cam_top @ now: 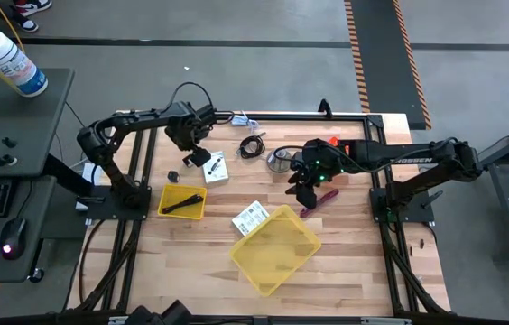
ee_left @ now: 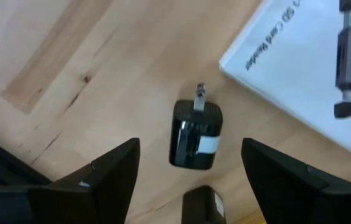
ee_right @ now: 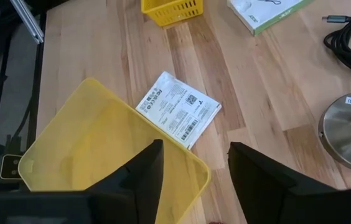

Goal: Pick and place items into bin
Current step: Put the top black charger adapter into the right yellow bin

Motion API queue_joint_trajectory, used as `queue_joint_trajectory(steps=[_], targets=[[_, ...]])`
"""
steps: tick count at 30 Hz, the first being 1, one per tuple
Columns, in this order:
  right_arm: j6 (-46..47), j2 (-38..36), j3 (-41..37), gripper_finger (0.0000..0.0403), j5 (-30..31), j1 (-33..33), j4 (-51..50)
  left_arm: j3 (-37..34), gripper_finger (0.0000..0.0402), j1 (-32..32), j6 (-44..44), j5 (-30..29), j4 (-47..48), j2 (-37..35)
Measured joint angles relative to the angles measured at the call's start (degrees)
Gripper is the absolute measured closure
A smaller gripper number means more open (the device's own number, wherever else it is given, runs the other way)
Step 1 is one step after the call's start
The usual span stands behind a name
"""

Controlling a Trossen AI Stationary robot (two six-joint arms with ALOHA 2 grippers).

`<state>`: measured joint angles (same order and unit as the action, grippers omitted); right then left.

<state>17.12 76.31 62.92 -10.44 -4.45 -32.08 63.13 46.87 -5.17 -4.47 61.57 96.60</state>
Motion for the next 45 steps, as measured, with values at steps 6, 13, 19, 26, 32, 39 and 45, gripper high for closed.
queue_joint_trajectory(steps=[6,13,19,26,32,39,45], targets=[[0.0,0.0,0.0,0.0234,0.0,0.0,0.1,0.0,0.0135,0.0,-0.2,0.0,-0.2,0.0],[0.0,0.0,0.0,0.0235,0.7,0.0,0.2,-2.7,0.0135,0.0,0.3,-0.1,-1.8,-0.1],[0.0,0.0,0.0,0.0233,1.2,0.0,0.3,-6.0,0.0135,0.0,0.4,-1.3,-4.1,-0.1],[0.0,0.0,0.0,0.0237,2.5,0.0,1.1,-8.3,0.0135,0.0,0.4,-0.1,-7.4,-0.1],[0.9,0.0,0.0,0.0236,3.0,0.0,2.4,-9.3,0.0137,0.0,0.1,-0.8,-9.5,-0.1],[1.1,0.0,0.0,0.0242,3.7,0.0,2.8,-9.7,0.019,0.0,0.3,-1.4,-10.3,-0.1],[1.1,0.0,0.0,0.024,4.3,0.0,2.8,-9.7,0.0251,0.0,0.3,-1.1,-11.4,-0.1]])
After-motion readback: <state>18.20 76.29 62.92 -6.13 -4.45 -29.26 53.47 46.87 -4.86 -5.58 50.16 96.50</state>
